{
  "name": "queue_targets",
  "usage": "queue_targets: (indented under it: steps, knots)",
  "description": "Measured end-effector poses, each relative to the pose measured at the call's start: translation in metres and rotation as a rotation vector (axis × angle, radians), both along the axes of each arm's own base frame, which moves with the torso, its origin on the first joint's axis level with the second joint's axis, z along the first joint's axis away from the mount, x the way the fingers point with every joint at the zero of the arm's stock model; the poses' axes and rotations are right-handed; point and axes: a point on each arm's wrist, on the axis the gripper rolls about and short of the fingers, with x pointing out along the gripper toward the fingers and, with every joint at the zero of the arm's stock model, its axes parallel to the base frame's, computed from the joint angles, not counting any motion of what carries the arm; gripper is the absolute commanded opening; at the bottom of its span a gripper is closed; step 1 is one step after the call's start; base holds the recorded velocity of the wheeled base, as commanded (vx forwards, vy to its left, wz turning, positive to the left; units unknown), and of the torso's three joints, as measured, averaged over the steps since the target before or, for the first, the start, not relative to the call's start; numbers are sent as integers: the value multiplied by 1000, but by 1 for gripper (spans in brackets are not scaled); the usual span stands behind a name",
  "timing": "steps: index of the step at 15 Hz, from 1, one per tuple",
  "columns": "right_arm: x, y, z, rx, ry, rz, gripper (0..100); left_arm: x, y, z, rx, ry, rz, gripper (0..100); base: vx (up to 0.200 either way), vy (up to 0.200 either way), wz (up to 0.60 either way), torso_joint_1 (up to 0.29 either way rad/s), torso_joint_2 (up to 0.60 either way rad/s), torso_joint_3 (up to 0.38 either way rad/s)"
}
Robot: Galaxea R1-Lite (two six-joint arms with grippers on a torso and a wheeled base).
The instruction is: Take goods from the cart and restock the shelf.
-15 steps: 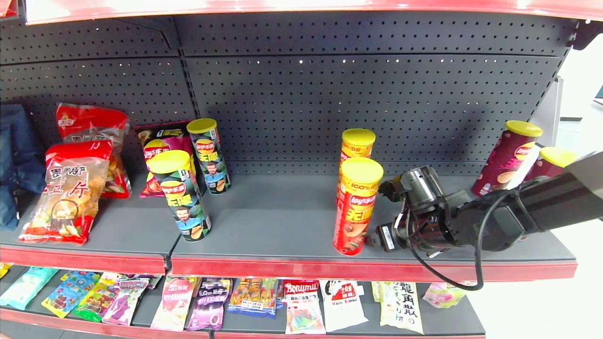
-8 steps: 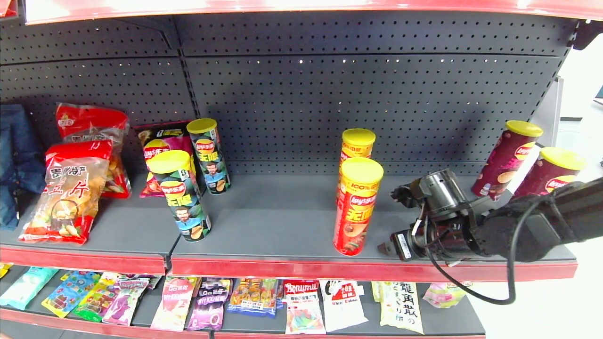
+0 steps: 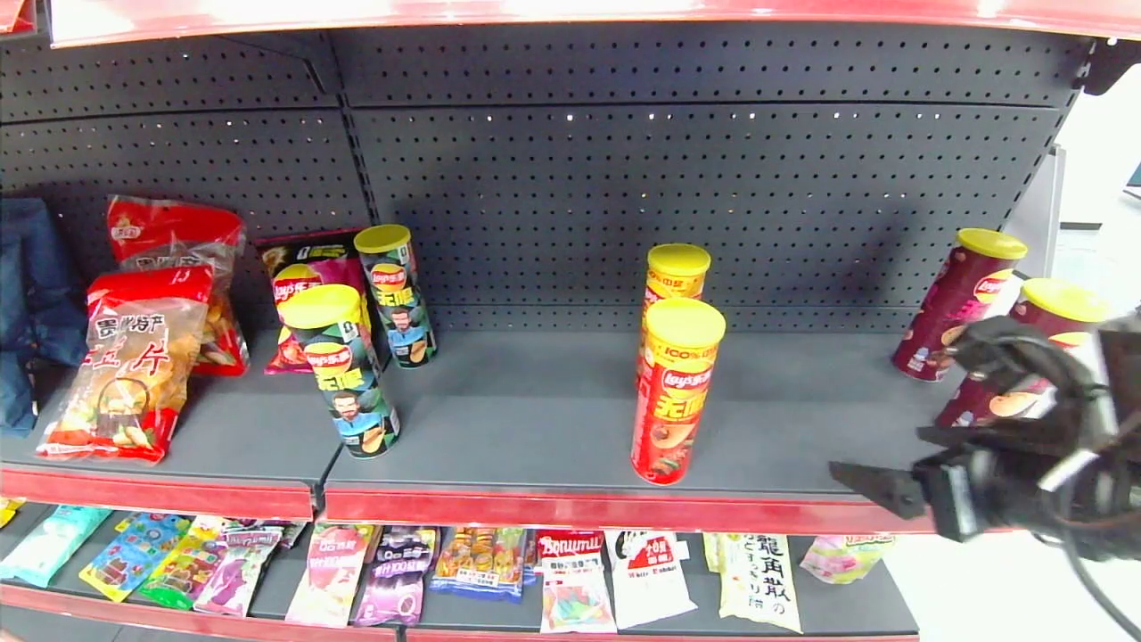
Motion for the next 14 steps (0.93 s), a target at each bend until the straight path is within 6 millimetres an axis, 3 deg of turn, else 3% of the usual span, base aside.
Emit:
queue_targets:
  steps: [3, 5, 6, 9, 14]
  knots:
    - [-87, -39, 5, 65, -242, 28, 100, 0, 0, 0, 0, 0, 0, 100, 0, 0, 0, 0, 0, 0]
    - [-138, -55, -16, 90, -418, 21, 100, 0, 0, 0, 0, 0, 0, 100, 0, 0, 0, 0, 0, 0]
    - [-153, -60, -30, 96, -475, -3, 100, 0, 0, 0, 0, -1, 0, 100, 0, 0, 0, 0, 0, 0]
    - [-174, -65, -86, 171, -437, -163, 100, 0, 0, 0, 0, 0, 0, 100, 0, 0, 0, 0, 0, 0]
    - [-180, -64, -101, 141, -468, -219, 100, 0, 0, 0, 0, 0, 0, 100, 0, 0, 0, 0, 0, 0]
